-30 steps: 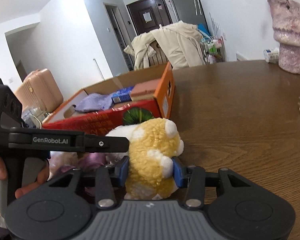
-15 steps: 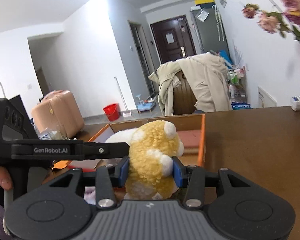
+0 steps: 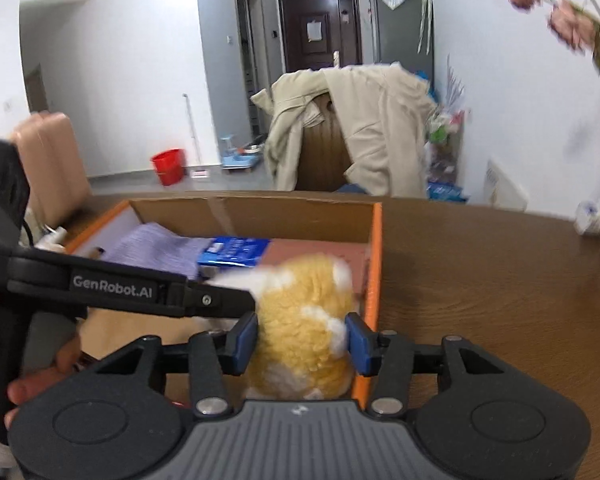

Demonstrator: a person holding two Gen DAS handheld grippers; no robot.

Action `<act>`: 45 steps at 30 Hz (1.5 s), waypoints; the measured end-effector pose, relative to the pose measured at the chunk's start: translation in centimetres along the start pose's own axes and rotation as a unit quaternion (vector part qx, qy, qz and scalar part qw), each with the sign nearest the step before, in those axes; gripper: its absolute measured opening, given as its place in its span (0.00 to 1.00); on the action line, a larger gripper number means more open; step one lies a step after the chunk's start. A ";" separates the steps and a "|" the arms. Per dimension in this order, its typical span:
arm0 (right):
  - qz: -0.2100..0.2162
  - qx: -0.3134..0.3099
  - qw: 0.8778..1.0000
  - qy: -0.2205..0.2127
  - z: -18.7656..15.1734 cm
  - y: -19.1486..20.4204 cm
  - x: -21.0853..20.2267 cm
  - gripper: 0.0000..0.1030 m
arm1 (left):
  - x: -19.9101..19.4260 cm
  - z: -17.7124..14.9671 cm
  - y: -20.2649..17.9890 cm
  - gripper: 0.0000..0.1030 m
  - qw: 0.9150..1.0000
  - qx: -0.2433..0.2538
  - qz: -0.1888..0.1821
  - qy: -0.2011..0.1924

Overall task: Organize soft objects
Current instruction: 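Carry the plush toy with both grippers into the box and release, then raise both open grippers out of the box toward the pile, then lower both grippers onto the pink satin scrunchie and close them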

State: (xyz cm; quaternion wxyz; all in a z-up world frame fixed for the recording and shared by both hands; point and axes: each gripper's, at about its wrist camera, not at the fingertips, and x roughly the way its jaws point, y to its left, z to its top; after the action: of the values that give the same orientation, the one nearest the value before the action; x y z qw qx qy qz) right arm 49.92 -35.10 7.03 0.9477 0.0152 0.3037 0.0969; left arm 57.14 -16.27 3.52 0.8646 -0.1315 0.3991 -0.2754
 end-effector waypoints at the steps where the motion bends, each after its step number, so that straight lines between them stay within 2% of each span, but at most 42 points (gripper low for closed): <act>1: -0.003 -0.006 1.000 0.000 0.0 0.3 -0.1 0.48 | -0.1 -0.1 0.1 0.58 1.000 0.000 -0.003 -0.002; 5: -0.031 -0.039 0.998 -0.027 0.4 1.5 -1.9 0.50 | -2.2 0.1 -0.4 0.58 1.000 0.008 -0.005 -0.020; 7: -0.026 -0.038 0.998 -0.043 1.0 1.5 -3.4 0.50 | -4.4 0.1 -1.0 0.59 0.999 0.019 0.000 -0.032; 14: -0.017 -0.045 0.994 -0.100 2.0 2.8 -11.5 0.60 | -15.0 -2.2 -4.2 0.65 0.992 0.081 0.034 -0.094; 19: -0.008 -0.050 0.990 -0.133 -0.2 4.8 -17.3 0.66 | -22.8 -6.5 -5.9 0.70 0.976 0.140 0.077 -0.148; 24: -0.003 -0.048 0.987 -0.152 -3.9 7.5 -21.7 0.72 | -28.9 -11.4 -5.6 0.76 0.968 0.142 0.088 -0.185; 28: 0.000 -0.046 0.986 -0.162 -8.4 9.8 -24.3 0.73 | -32.1 -17.0 -5.0 0.78 0.958 0.154 0.122 -0.210; 34: 0.005 -0.046 0.986 -0.163 -16.0 12.2 -26.4 0.75 | -35.1 -25.0 -3.0 0.81 0.971 0.070 0.095 -0.208; 37: -0.002 -0.053 0.989 -0.135 -18.9 13.1 -26.4 0.75 | -35.0 -27.7 -2.9 0.81 0.975 0.071 0.099 -0.185; 40: 0.007 -0.052 0.992 -0.113 -20.5 13.4 -26.2 0.75 | -34.6 -28.8 -2.8 0.81 0.978 0.074 0.100 -0.167; 45: 0.007 -0.046 0.992 -0.115 -20.8 13.0 -26.3 0.75 | -33.2 -28.5 -3.9 0.81 0.981 0.072 0.081 -0.163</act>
State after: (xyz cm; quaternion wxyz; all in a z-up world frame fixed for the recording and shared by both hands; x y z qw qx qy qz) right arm 14.63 -28.02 6.27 0.9753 -0.0155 0.1878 0.1153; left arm 16.42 -0.37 7.31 0.9449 -0.0789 0.2409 -0.2072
